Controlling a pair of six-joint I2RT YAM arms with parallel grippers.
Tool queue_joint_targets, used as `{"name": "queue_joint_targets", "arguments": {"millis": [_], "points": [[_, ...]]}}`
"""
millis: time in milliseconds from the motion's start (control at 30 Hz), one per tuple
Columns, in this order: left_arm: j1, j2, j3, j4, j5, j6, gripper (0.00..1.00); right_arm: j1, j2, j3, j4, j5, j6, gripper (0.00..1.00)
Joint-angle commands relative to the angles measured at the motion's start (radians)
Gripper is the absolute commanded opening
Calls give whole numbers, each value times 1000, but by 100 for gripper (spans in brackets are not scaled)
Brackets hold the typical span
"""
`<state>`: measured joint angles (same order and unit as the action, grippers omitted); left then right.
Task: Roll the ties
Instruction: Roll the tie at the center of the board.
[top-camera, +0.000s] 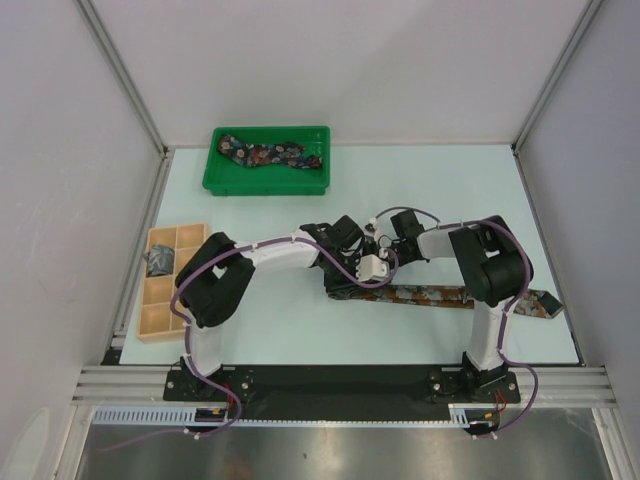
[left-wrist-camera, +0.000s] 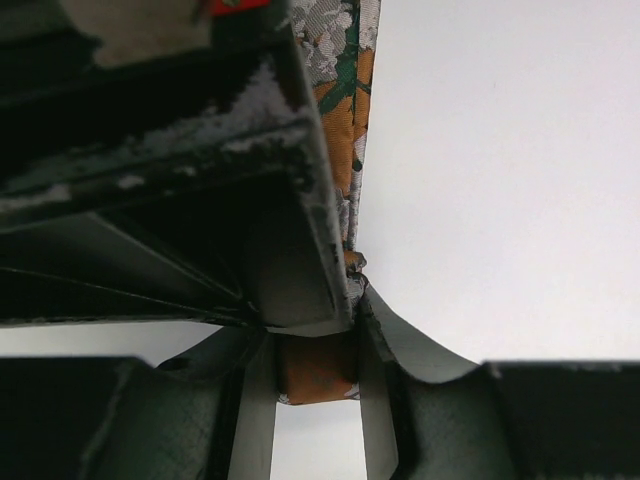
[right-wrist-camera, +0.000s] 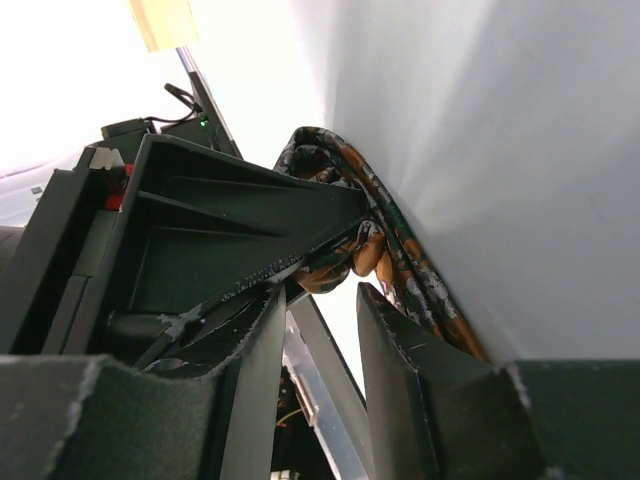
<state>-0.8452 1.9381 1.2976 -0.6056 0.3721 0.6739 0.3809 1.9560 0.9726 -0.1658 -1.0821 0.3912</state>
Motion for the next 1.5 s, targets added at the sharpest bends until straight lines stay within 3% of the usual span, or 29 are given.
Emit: {"name": "queue_joint_targets", "arguments": {"millis": [0,167,200,233,333,500,633,800,1333,1400,1467], "points": [[-2,78,-27,-20,-55,30,36,18,-11,-18,117,-49,74,40],[-2,68,-35,-19,-50,33,38,55,26,-6,140,-16,83,32],[0,67,-37,-19,-48,35,38,56,35,1,126,5,55,28],[1,61,-41,-19,-44,33,40,53,58,20,106,14,40,14],[9,47,-53,-19,-32,47,46,32,95,35,8,50,-29,1],[69,-28,-83,-16,74,73,67,0,100,31,-58,96,-109,0],[127,-160,-144,33,183,92,75,-13,100,29,-96,134,-143,0],[138,-240,-233,125,183,89,81,-17,116,38,-104,174,-143,0],[78,-97,-101,113,156,67,79,15,213,100,-140,218,-149,0],[57,-82,-98,113,125,62,75,22,215,106,-141,211,-150,0],[46,-59,-81,89,108,59,63,41,218,113,-136,203,-149,0]]}}
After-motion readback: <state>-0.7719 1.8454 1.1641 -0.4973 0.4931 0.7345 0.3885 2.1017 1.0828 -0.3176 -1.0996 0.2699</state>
